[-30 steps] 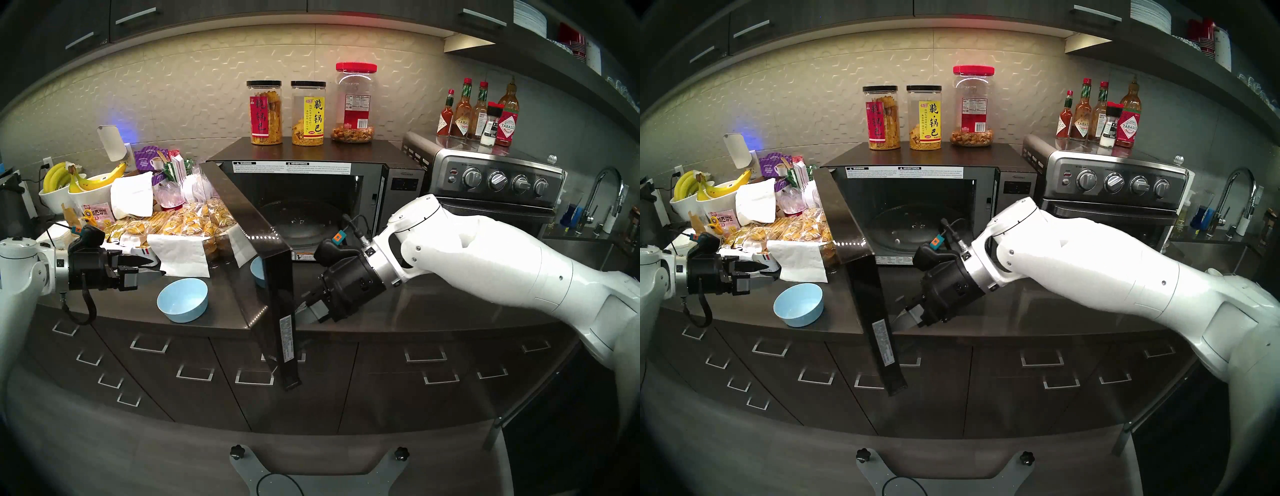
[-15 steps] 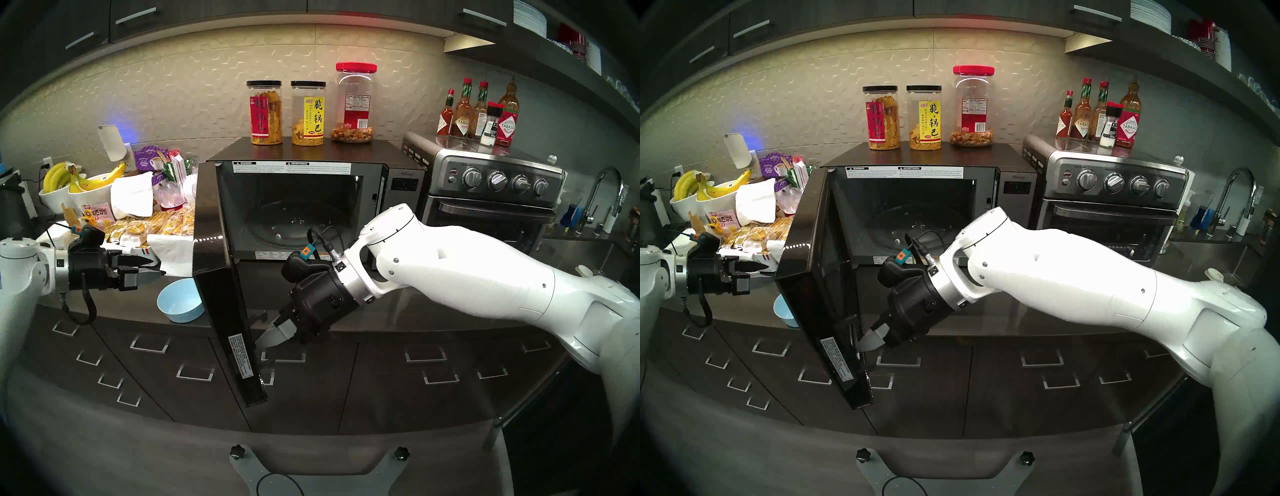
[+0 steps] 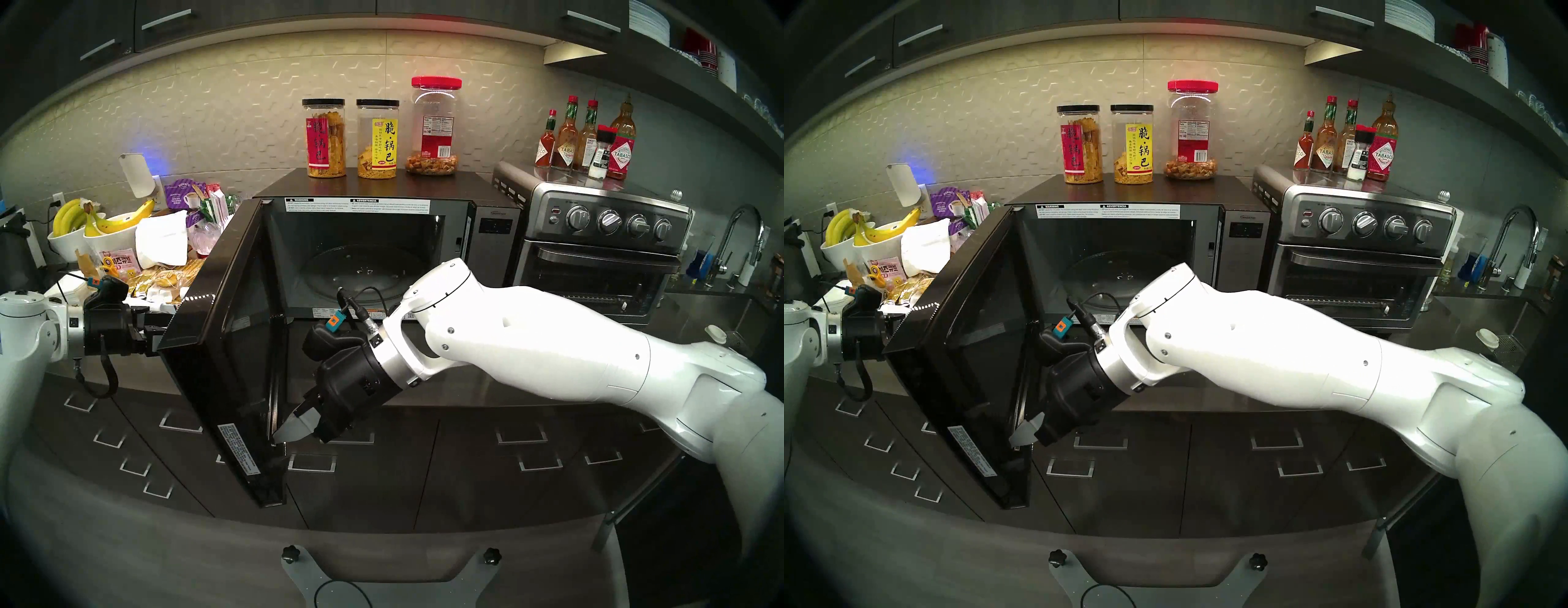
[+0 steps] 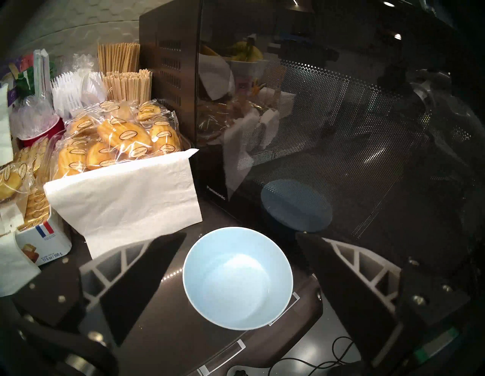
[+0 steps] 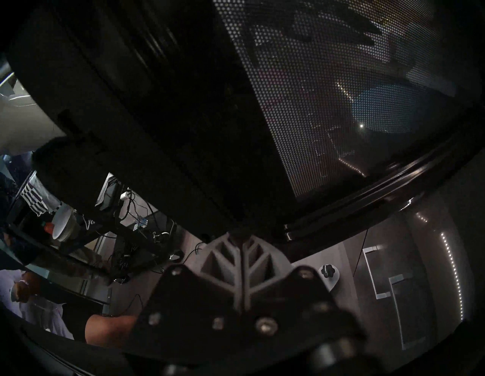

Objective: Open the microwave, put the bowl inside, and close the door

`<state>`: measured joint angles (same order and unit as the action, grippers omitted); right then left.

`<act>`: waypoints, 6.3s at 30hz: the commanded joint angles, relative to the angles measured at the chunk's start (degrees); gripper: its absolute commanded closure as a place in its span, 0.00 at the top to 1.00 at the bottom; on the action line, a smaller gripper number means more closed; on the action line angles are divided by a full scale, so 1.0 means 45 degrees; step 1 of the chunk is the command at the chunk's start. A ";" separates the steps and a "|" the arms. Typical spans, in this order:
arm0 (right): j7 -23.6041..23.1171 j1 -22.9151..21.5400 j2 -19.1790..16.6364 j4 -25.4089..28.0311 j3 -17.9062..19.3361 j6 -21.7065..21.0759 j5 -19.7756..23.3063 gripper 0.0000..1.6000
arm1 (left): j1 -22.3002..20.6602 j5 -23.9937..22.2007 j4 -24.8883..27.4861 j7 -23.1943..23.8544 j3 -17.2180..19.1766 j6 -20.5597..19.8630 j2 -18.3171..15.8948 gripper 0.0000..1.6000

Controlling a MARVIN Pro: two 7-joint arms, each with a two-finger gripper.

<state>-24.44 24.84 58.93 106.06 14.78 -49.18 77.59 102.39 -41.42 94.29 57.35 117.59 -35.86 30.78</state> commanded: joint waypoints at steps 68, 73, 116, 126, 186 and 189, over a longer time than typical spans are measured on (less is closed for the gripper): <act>-0.6365 -0.0881 -0.5278 -0.2448 0.0801 0.2973 -0.3316 0.39 | -0.0073 -0.0022 0.0077 -0.0007 0.0197 -0.0009 -0.0053 1.00; -0.6950 -0.0918 -0.5598 -0.2312 0.0904 0.3149 -0.3428 0.66 | -0.0074 -0.0022 0.0076 -0.0006 0.0196 -0.0008 -0.0053 1.00; -0.3235 0.0880 -0.6901 -0.0624 0.2162 0.5680 -0.1996 1.00 | -0.0067 -0.0022 0.0083 -0.0010 0.0206 -0.0014 -0.0049 1.00; -0.3249 0.0894 -0.6941 -0.0604 0.2157 0.5745 -0.1983 1.00 | -0.0066 -0.0022 0.0084 -0.0011 0.0206 -0.0014 -0.0049 1.00; -0.3265 0.0884 -0.6946 -0.0608 0.2142 0.5763 -0.1982 1.00 | 0.0259 0.0370 -0.0894 0.0170 0.0637 -0.0180 -0.0454 1.00; -0.3265 0.0884 -0.6946 -0.0608 0.2142 0.5763 -0.1982 1.00 | 0.0287 0.0507 -0.1220 0.0283 0.0708 -0.0123 -0.0493 1.00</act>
<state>-39.21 29.55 27.50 103.19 23.58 -23.60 68.35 103.11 -40.05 90.51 57.72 119.02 -37.35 29.93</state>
